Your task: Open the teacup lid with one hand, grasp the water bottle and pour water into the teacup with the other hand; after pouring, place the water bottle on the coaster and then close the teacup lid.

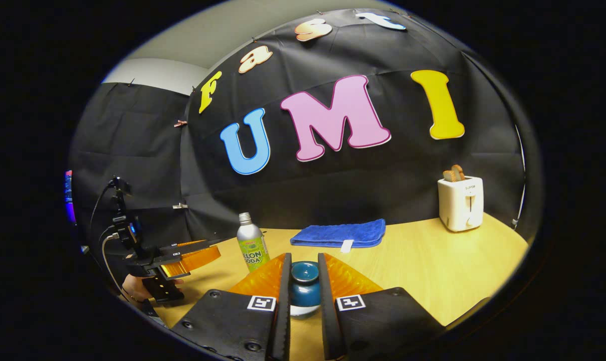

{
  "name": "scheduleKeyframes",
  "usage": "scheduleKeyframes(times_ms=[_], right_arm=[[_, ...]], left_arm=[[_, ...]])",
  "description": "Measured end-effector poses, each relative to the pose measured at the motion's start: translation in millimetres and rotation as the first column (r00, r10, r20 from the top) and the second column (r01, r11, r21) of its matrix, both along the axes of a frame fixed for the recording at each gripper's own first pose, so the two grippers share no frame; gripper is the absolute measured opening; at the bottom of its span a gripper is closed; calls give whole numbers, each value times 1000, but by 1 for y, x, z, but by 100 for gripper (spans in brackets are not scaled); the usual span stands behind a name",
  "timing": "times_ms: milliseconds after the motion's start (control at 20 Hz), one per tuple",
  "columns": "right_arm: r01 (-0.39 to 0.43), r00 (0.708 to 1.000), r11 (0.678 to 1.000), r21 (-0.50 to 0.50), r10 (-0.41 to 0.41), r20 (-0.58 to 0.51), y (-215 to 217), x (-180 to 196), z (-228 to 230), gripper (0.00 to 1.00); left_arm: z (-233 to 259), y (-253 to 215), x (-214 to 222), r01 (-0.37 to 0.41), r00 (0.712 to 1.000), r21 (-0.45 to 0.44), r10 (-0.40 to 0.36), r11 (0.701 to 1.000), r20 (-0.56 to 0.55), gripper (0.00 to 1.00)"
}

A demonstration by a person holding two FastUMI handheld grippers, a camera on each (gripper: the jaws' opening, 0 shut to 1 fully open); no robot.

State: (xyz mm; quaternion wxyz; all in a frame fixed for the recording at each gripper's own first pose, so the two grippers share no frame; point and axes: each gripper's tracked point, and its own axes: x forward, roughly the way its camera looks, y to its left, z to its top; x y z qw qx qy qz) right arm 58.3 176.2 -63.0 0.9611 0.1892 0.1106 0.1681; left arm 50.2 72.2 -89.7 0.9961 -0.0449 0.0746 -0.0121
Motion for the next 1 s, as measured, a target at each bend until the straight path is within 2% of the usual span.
scheduleKeyframes(times_ms=[150,400,650,1000], right_arm=[[-9,999,1000,-29,8,-51,18,6,-21,29],[-19,992,997,-81,9,-126,35,14,-54,29],[-44,986,992,-117,24,-164,45,18,-75,29],[-67,986,985,-157,41,-164,52,21,-82,29]], left_arm=[[2,16,-1,-29,1000,12,29,999,1,96],[9,18,-4,-32,999,12,31,999,23,94],[9,17,-5,-31,999,10,30,999,19,95],[6,16,-4,-31,999,-4,31,1000,12,95]])
